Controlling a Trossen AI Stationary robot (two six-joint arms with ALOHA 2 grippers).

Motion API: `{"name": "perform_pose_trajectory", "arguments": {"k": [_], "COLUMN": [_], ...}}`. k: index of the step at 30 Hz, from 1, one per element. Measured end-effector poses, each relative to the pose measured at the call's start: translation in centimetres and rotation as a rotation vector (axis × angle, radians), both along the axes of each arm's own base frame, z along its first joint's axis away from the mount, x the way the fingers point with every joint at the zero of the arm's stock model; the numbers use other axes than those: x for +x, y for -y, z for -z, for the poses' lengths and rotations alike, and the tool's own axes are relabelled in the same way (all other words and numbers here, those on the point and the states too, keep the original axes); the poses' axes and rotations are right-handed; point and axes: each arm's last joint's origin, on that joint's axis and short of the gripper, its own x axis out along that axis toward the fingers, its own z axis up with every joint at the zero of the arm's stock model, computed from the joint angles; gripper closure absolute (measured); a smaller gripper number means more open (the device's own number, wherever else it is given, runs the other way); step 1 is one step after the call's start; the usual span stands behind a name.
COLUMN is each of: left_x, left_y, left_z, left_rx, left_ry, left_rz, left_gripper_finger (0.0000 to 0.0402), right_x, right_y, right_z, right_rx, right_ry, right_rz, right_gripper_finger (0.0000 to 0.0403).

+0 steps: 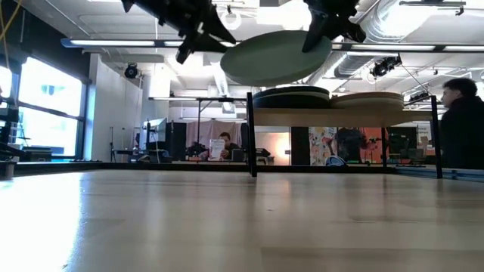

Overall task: Place and stack plates onto a shelf
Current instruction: Stack the green plate on top of the black plate on the shelf

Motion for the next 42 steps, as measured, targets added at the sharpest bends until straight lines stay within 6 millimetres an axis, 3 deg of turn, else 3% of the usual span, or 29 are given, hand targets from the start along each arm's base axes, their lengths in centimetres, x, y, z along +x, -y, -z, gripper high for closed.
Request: {"name": "perform_pose_trajectory", "arguments": {"k": [6, 11, 27, 33, 38, 42], "left_x": [-1.9, -2.8, -3.1, -3.1, -3.0, -3.0], "left_y": [-0.5, -0.4, -0.2, 0.0, 0.1, 0.2], "left_z": [-2.4, -3.5, -2.4, -2.4, -2.4, -2.4], "left_rx": [0.047, 0.058, 0.02, 0.026, 0.027, 0.027], "left_ry": [0.094, 0.136, 0.032, 0.028, 0.028, 0.026], "left_rz": [-0.02, -0.027, 0.001, 0.011, 0.014, 0.017], "left_gripper_finger": [0.0292, 0.0295, 0.0296, 0.0296, 0.0296, 0.0295], "right_x": [-0.6, -1.7, -6.0, -8.2, -9.3, -9.1], "right_y": [1.2, 3.5, 13.0, 15.4, 16.7, 17.2], "right_z": [-0.4, -1.1, -3.1, -2.9, -1.3, -0.1], "right_rx": [-0.014, -0.027, 0.089, 0.241, 0.386, 0.429], "right_ry": [0.005, 0.046, 0.337, 0.41, 0.339, 0.267], "right_rz": [0.025, 0.12, 0.352, 0.347, 0.391, 0.417], "right_gripper_finger": [0.0403, 0.0403, 0.0403, 0.0403, 0.0403, 0.0403]}}
